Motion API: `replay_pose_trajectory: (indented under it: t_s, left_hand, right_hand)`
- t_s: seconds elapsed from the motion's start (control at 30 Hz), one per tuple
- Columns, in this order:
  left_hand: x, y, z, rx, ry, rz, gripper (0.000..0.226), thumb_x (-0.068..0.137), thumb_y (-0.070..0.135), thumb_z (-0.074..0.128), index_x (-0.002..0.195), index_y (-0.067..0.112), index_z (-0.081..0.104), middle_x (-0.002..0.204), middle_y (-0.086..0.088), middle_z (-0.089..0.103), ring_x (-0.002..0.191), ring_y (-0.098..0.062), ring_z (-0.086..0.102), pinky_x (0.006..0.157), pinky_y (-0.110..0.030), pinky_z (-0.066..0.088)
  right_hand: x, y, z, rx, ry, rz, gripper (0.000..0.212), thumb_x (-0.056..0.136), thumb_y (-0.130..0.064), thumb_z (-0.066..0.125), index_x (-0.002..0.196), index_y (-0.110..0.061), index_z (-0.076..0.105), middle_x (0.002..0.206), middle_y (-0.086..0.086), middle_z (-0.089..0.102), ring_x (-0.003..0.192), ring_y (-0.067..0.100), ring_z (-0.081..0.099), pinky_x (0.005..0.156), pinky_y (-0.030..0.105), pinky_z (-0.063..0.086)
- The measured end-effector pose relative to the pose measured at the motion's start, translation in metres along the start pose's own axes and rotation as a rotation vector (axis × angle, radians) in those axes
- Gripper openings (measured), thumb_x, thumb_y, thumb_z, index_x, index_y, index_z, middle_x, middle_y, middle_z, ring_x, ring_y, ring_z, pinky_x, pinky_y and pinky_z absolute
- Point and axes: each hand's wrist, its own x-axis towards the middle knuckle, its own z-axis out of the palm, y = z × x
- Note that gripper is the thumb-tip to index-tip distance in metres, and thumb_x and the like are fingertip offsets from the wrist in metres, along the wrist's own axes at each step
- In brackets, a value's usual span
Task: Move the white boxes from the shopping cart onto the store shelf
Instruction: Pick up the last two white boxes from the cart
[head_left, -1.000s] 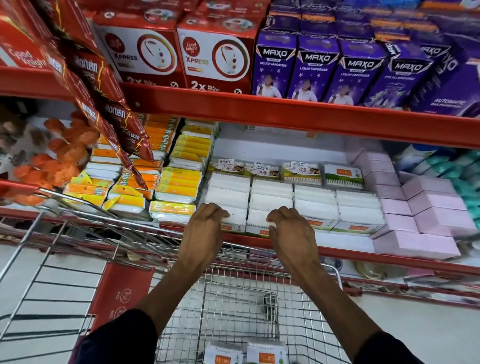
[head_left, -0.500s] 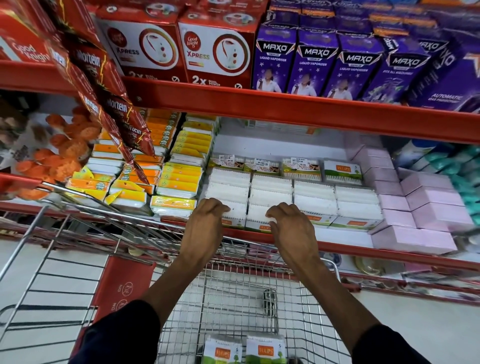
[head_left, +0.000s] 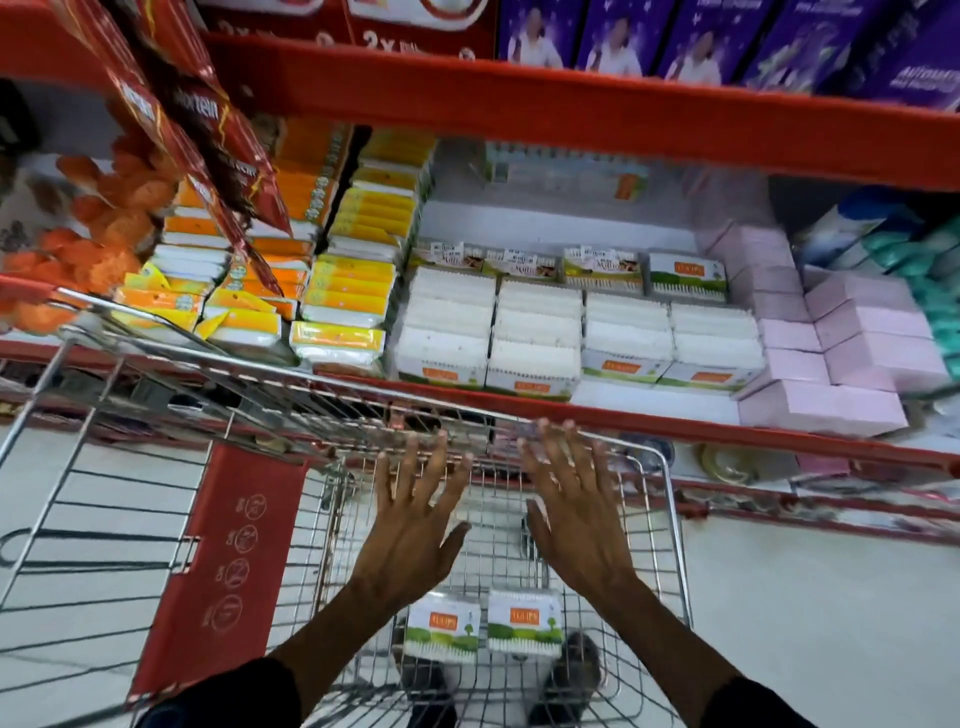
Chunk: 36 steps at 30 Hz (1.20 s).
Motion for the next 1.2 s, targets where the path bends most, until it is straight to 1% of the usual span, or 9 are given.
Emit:
replay_pose_trajectory:
  t_s: [0.1, 0.2, 0.27, 0.37, 0.57, 0.73, 0.87, 0.97, 1.2]
  left_hand:
    - [-0.030, -0.003, 0.051, -0.033, -0.220, -0.027, 0.077, 0.094, 0.048, 0.046, 0.155, 0.019, 0.008, 0.163, -0.017, 0.000, 0.147, -0.045, -0.002, 0.113, -0.068, 0.010]
    - [-0.053, -0.005, 0.092, -0.086, -0.410, -0.058, 0.076, 0.092, 0.039, 0.048, 0.155, 0.017, 0.010, 0.161, -0.016, -0.003, 0.146, -0.045, 0.007, 0.112, -0.066, 0.025]
    - [-0.064, -0.004, 0.117, -0.069, -0.566, -0.067, 0.070, 0.097, 0.030, 0.047, 0.154, 0.015, 0.010, 0.160, -0.011, -0.007, 0.148, -0.040, 0.004, 0.116, -0.059, 0.022]
    - [-0.069, -0.004, 0.141, -0.094, -0.745, -0.088, 0.065, 0.098, 0.015, 0.049, 0.153, 0.013, 0.017, 0.163, -0.011, 0.013, 0.149, -0.032, 0.012, 0.120, -0.048, 0.018]
    - [-0.060, -0.002, 0.153, -0.246, -0.719, -0.213, 0.049, 0.087, -0.001, 0.054, 0.136, 0.007, 0.050, 0.139, -0.018, 0.050, 0.128, -0.035, 0.048, 0.108, -0.041, 0.039]
    - [-0.065, -0.010, 0.144, -0.331, -0.580, -0.187, 0.033, 0.067, -0.005, 0.058, 0.093, 0.009, 0.073, 0.097, -0.014, 0.069, 0.091, -0.036, 0.068, 0.079, -0.034, 0.053]
    - [-0.060, -0.001, 0.100, -0.317, -0.461, -0.160, 0.032, 0.075, -0.004, 0.064, 0.104, 0.006, 0.071, 0.106, -0.015, 0.069, 0.102, -0.034, 0.063, 0.086, -0.043, 0.054]
    - [-0.048, 0.008, 0.062, -0.245, -0.374, -0.175, 0.041, 0.076, -0.007, 0.066, 0.111, 0.015, 0.071, 0.113, -0.004, 0.067, 0.104, -0.025, 0.065, 0.085, -0.037, 0.056]
    - [-0.021, 0.030, -0.042, -0.189, -0.043, -0.156, 0.037, 0.072, -0.009, 0.073, 0.099, 0.016, 0.075, 0.096, 0.000, 0.070, 0.082, -0.020, 0.068, 0.066, -0.036, 0.061]
  right_hand:
    - [-0.033, 0.008, 0.054, 0.020, -0.167, 0.022, 0.069, 0.091, -0.030, 0.052, 0.151, -0.019, 0.019, 0.161, 0.013, 0.008, 0.147, 0.034, 0.001, 0.116, 0.057, 0.009]
    - [-0.060, 0.016, 0.103, 0.029, -0.377, 0.041, 0.067, 0.090, -0.031, 0.058, 0.148, -0.014, 0.029, 0.157, 0.014, 0.026, 0.143, 0.036, 0.023, 0.118, 0.053, 0.018]
    - [-0.074, 0.018, 0.132, 0.041, -0.536, 0.072, 0.063, 0.091, -0.029, 0.060, 0.146, -0.011, 0.034, 0.152, 0.016, 0.037, 0.139, 0.036, 0.032, 0.116, 0.050, 0.023]
    - [-0.082, 0.015, 0.155, 0.065, -0.668, 0.090, 0.057, 0.092, -0.023, 0.059, 0.142, -0.007, 0.038, 0.143, 0.018, 0.046, 0.130, 0.037, 0.042, 0.108, 0.047, 0.036]
    - [-0.068, 0.015, 0.167, 0.110, -0.683, 0.141, 0.045, 0.085, -0.017, 0.067, 0.126, -0.006, 0.053, 0.133, 0.018, 0.051, 0.122, 0.033, 0.047, 0.097, 0.039, 0.043]
    - [-0.068, 0.017, 0.146, 0.206, -0.634, 0.210, 0.024, 0.084, -0.016, 0.068, 0.106, -0.011, 0.063, 0.114, 0.011, 0.063, 0.110, 0.029, 0.055, 0.089, 0.034, 0.041]
    - [-0.067, 0.011, 0.112, 0.255, -0.509, 0.236, 0.018, 0.082, -0.010, 0.066, 0.100, -0.008, 0.066, 0.107, 0.012, 0.067, 0.104, 0.030, 0.059, 0.087, 0.035, 0.046]
    - [-0.055, 0.006, 0.074, 0.150, -0.376, 0.218, 0.018, 0.077, -0.002, 0.066, 0.092, -0.012, 0.066, 0.097, 0.007, 0.068, 0.096, 0.029, 0.061, 0.077, 0.035, 0.051]
    - [-0.027, 0.009, -0.042, 0.067, -0.021, 0.206, 0.032, 0.061, -0.004, 0.079, 0.085, -0.024, 0.071, 0.092, -0.004, 0.072, 0.090, 0.019, 0.066, 0.072, 0.029, 0.054]
